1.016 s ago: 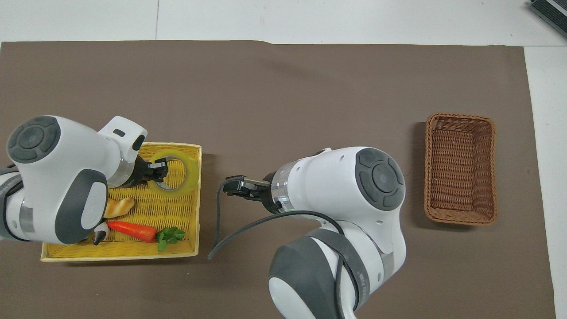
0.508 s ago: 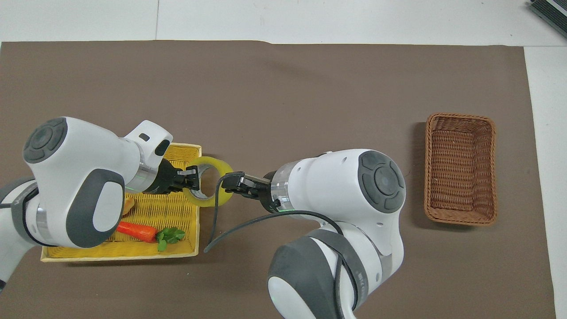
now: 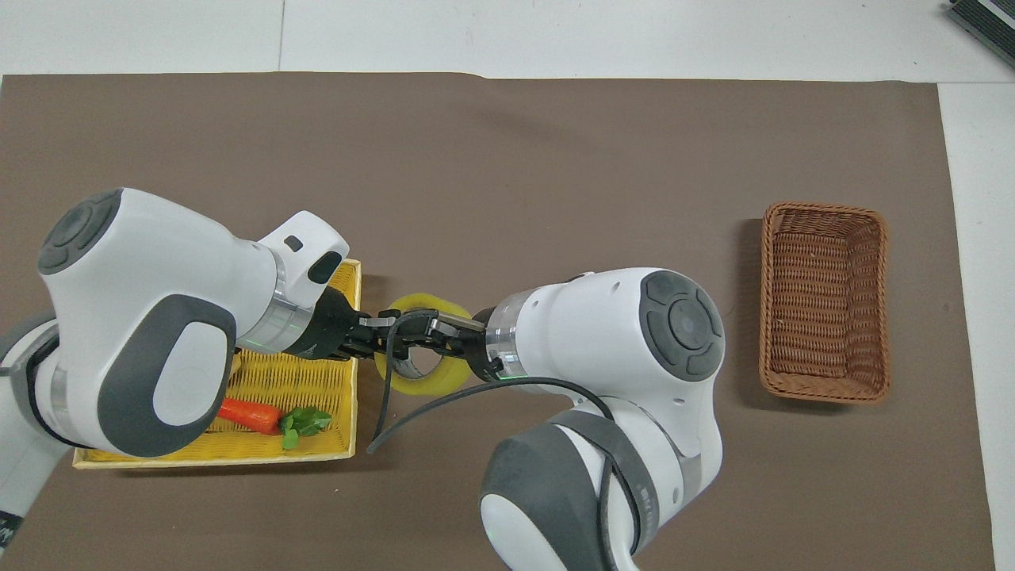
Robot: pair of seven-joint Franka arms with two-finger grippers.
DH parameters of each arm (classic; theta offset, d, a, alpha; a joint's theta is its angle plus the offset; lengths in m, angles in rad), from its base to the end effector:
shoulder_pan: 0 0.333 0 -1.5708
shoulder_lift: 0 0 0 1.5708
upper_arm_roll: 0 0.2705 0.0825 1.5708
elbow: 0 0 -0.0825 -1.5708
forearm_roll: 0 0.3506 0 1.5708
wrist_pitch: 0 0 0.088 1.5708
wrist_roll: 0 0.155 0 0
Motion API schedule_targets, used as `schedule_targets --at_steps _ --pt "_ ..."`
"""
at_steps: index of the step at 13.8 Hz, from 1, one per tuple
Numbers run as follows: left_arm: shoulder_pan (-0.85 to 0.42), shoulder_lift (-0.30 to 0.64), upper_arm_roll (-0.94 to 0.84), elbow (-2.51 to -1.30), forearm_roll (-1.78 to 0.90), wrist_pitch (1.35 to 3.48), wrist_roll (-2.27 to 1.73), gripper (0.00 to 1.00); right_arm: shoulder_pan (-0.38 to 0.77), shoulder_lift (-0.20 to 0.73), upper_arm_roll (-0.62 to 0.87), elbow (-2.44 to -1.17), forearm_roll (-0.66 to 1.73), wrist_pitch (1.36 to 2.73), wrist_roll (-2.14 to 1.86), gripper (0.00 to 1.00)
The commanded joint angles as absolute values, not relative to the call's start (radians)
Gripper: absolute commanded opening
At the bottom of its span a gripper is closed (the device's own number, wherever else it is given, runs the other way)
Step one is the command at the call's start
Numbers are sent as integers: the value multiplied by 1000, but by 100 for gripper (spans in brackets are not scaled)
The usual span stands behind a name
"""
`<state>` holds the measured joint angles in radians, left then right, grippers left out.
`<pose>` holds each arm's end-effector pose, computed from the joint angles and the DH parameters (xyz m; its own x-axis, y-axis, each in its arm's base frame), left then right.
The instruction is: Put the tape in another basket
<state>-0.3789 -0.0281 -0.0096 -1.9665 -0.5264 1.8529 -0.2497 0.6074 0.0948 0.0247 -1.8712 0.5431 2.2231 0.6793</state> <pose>0.4503 -0.2519 0.4104 0.9724 -0.0206 -0.2326 0.0824 -0.9018 0.4243 0.4560 0.3783 0.4175 0.9468 -0.2754 -0.1663 -0.3217 -0.8154 -0.4813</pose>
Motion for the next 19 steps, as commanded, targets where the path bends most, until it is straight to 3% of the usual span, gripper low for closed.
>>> schedule_targets --at_steps 1,2,3,4,5,6,8,15,19 --pt "-387 -38 -15 -1939 -589 1825 -230 0 606 64 29 -1913 574 2224 647 88" --pt "-385 -38 -17 -1939 -594 1819 -226 0 604 67 29 -1908 574 2223 652 42" --pt "-385 -40 -17 -1939 -597 1819 -219 0 604 67 29 -1907 574 2223 655 17" --pt "-385 -40 -18 -1939 -597 1819 -218 0 604 67 29 -1905 574 2215 658 0" --pt "-385 -40 -18 -1939 -598 1821 -218 0 604 71 29 -1896 574 2197 684 0" --pt "-385 -40 -17 -1939 -600 1828 -218 7 603 71 28 -1894 574 2188 683 0" --pt "-387 -46 -23 -1931 -601 1832 -230 100 594 68 28 -1890 574 2180 680 0" --pt "-316 -101 -6 -1898 -583 1801 -233 100 485 5 18 -1864 565 1981 577 0" --pt "-252 -97 -6 -1868 -433 1755 -232 100 373 -70 15 -1867 554 1812 467 0"
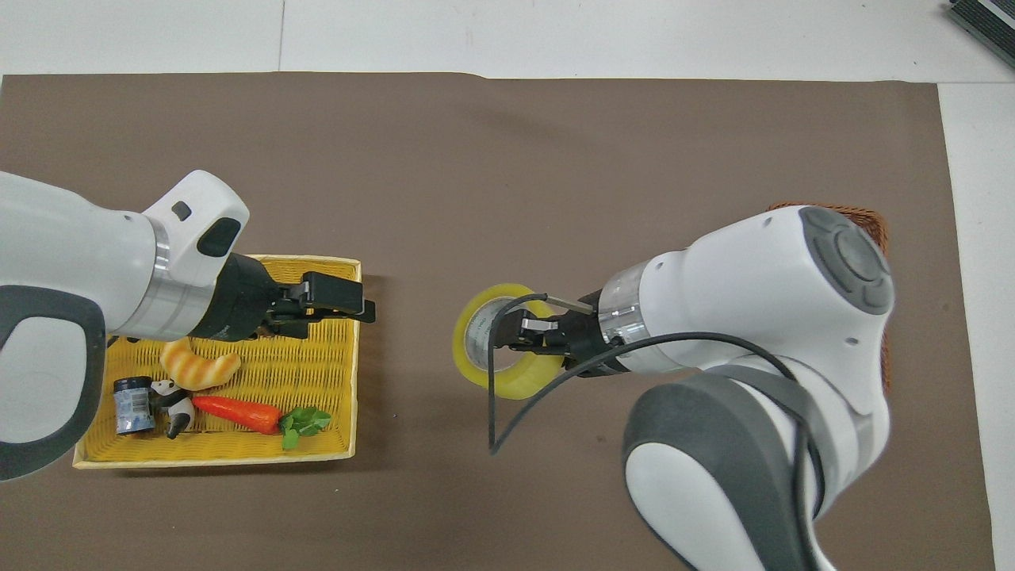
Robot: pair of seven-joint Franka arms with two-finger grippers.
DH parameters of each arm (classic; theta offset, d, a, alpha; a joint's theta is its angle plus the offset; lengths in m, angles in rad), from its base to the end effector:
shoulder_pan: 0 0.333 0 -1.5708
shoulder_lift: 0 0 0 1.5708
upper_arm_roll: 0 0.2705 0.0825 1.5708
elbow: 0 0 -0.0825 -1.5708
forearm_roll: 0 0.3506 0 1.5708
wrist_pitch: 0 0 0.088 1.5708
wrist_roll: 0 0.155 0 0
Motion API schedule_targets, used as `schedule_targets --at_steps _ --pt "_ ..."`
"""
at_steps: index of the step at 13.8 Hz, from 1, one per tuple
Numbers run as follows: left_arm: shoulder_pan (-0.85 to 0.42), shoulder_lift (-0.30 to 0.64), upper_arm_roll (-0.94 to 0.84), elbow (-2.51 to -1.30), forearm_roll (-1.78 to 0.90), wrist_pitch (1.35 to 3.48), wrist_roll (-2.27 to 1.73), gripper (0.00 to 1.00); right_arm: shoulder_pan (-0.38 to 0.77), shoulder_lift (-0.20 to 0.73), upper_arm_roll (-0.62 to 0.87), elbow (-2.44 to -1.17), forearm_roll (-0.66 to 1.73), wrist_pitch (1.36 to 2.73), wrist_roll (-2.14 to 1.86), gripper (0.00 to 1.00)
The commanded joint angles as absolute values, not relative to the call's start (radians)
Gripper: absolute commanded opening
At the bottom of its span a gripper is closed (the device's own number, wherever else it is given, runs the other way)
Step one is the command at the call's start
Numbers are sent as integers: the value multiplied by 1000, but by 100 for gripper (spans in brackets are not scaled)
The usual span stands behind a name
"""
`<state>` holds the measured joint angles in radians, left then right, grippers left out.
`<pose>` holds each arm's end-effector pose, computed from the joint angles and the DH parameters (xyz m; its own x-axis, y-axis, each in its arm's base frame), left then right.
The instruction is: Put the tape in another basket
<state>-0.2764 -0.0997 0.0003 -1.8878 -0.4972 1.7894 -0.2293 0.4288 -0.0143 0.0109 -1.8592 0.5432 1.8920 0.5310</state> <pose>0.4706 -0.1989 0.4761 0.9911 0.0315 -0.1296 0.0869 -0.8898 0.4480 0.4609 0.2850 0.4550 0.9501 -0.1877 -0.2490 -0.2822 -0.8573 -0.4307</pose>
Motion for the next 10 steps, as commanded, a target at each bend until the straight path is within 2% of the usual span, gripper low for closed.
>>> schedule_targets --at_steps 1,2,4,8,10 --pt "-229 -98 -6 -1868 -379 1744 -232 100 323 -102 14 -1868 548 1731 412 0" --pt "-210 -98 -6 -1867 -329 1723 -229 100 257 -123 15 -1871 534 1659 334 0" --pt "-170 -98 -6 -1867 -231 1712 -222 100 142 -127 14 -1887 522 1614 160 0" --pt "-111 -92 -5 -1833 -49 1707 -168 100 -32 -112 15 -1893 387 1647 -52 0" --pt "-51 -89 -5 -1784 -43 1663 -60 100 -125 -72 15 -1893 385 1690 -154 0"
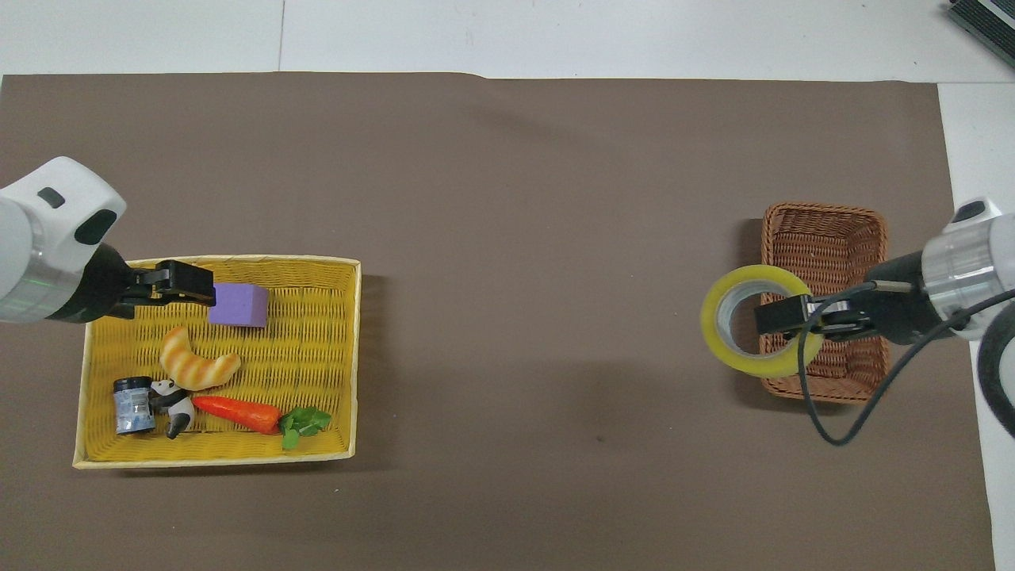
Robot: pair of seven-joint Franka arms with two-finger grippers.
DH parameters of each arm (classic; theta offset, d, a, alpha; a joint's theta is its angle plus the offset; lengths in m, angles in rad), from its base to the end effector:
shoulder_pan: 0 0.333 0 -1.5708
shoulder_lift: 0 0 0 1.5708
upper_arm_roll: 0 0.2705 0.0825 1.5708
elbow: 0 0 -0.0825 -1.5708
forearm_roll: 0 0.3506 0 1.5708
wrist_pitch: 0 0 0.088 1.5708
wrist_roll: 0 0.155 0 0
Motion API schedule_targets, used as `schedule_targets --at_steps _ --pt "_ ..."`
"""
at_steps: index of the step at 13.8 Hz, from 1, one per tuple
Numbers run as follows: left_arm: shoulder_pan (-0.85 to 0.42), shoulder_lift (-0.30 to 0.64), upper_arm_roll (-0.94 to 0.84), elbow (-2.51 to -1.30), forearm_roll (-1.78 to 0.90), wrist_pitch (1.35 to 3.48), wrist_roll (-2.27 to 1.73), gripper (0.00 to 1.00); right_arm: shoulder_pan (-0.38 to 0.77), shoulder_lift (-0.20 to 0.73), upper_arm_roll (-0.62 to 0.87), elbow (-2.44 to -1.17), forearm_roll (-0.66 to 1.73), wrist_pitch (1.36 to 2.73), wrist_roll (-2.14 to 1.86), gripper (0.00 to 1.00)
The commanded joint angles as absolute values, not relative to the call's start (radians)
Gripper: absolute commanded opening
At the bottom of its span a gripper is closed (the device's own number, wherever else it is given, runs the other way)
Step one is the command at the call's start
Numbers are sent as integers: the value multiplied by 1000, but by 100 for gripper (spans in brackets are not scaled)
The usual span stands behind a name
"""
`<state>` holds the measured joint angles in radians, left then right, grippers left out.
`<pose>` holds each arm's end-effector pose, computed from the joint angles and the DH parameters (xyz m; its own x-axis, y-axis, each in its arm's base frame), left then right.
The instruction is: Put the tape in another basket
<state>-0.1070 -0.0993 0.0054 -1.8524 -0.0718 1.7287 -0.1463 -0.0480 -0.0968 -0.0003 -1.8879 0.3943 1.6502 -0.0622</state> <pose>0.4957 -0.0605 0.4712 0.9978 0.0556 -0.0349 0.0578 -0.9961 0.0667 0.4861 0.0332 0.4593 0.9922 -0.0209 -0.1228 -0.0669 -0.9212 -0.3833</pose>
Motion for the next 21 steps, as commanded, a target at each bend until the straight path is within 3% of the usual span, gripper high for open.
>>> schedule_targets --at_steps 1,4,15,21 --pt "-37 -78 -5 -1737 -41 1614 -32 100 -167 -40 15 -1893 384 1709 -211 0" --pt "-18 -46 -6 -1657 14 1540 -20 100 -265 60 15 -1893 373 1782 -414 0" --pt "2 -61 -5 -1660 -2 1569 -35 100 -370 247 17 -1905 362 1841 -744 0" --pt "3 55 -5 -1467 -6 1451 -35 100 -359 270 17 -1924 359 1873 -840 0"
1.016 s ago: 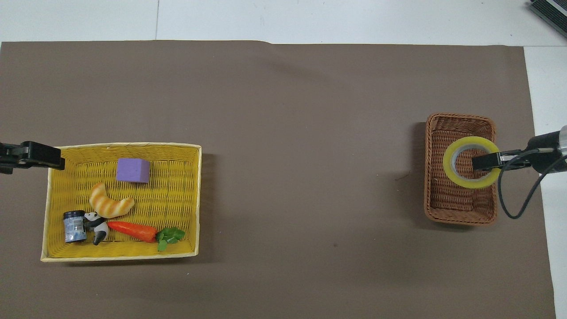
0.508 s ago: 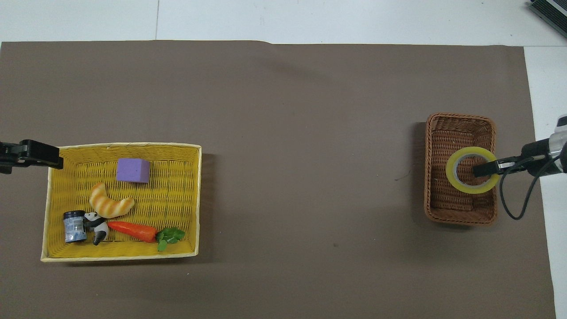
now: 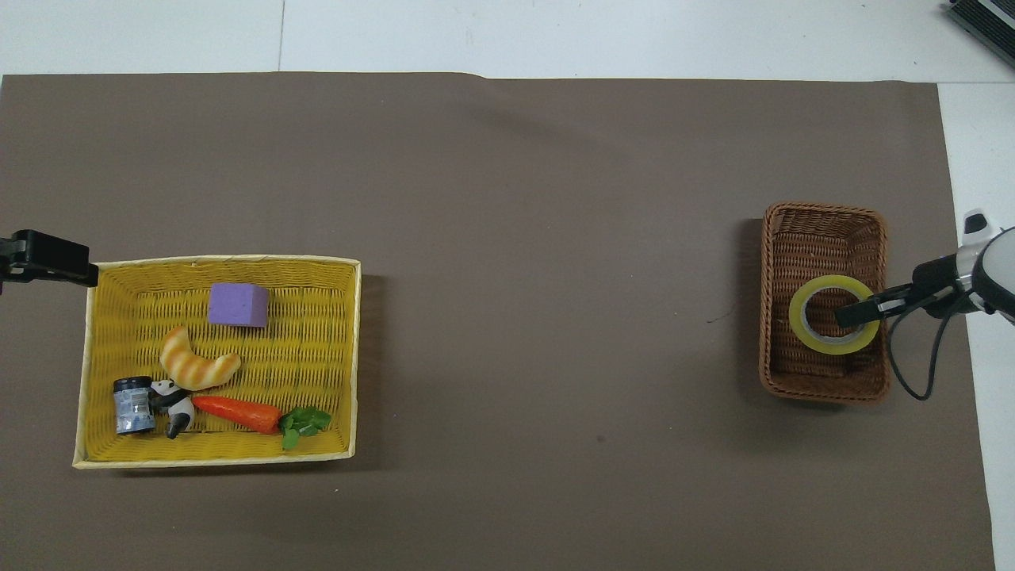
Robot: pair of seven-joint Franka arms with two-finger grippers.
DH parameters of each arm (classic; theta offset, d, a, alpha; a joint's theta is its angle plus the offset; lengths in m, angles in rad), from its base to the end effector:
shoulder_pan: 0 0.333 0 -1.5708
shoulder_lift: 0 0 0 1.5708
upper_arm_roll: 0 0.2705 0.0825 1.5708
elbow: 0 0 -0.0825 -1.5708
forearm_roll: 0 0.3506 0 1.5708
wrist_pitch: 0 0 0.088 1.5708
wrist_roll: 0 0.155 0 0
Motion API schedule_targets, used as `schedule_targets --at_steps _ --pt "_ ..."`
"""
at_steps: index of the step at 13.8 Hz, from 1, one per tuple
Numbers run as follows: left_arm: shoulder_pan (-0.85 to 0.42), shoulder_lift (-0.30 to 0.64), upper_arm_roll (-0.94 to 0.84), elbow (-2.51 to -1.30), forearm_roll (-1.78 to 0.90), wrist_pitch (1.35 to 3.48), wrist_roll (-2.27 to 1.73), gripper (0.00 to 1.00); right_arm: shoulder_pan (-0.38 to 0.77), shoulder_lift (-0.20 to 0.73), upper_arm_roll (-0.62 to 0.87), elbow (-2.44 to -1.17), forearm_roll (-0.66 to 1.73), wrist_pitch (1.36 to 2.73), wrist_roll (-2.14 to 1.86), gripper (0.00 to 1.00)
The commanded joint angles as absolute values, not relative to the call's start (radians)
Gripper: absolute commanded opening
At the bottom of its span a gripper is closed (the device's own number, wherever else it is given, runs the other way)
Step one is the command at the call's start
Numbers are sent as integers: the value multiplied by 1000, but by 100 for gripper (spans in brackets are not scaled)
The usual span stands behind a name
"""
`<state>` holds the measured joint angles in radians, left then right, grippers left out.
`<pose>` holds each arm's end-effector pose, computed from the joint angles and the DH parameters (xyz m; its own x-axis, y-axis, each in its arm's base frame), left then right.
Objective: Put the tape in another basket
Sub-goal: 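Lower the tape roll into the wicker basket and open the right gripper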
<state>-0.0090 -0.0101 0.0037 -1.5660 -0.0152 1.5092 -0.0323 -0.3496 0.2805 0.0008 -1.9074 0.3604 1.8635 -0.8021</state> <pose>0.5097 -0.0051 0.5331 0.9985 0.0261 -0.0471 0.0267 -0.9995 0.0137 0.5095 -0.1391 0.2660 0.9558 0.2928 -0.0252 0.2524 -0.8618 -0.4401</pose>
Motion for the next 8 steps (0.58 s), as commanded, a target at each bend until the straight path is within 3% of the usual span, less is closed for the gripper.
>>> schedule_targets --at_steps 1,3,5,6,7,8 --pt "2 49 -5 -1468 -8 1462 -28 100 -359 270 17 -1930 357 1896 -865 0" --pt "3 46 -5 -1477 -9 1463 -25 100 -367 288 17 -1939 357 1905 -937 0" --pt "3 44 -5 -1480 -9 1462 -25 100 -364 291 17 -1939 351 1905 -954 15" --pt "3 44 -5 -1480 -9 1463 -23 100 -364 293 17 -1936 347 1905 -956 39" --pt "3 44 -5 -1482 -11 1462 -23 100 -364 295 17 -1933 347 1905 -954 83" --pt "3 41 -5 -1486 -9 1463 -23 100 -365 296 17 -1927 347 1904 -954 100"
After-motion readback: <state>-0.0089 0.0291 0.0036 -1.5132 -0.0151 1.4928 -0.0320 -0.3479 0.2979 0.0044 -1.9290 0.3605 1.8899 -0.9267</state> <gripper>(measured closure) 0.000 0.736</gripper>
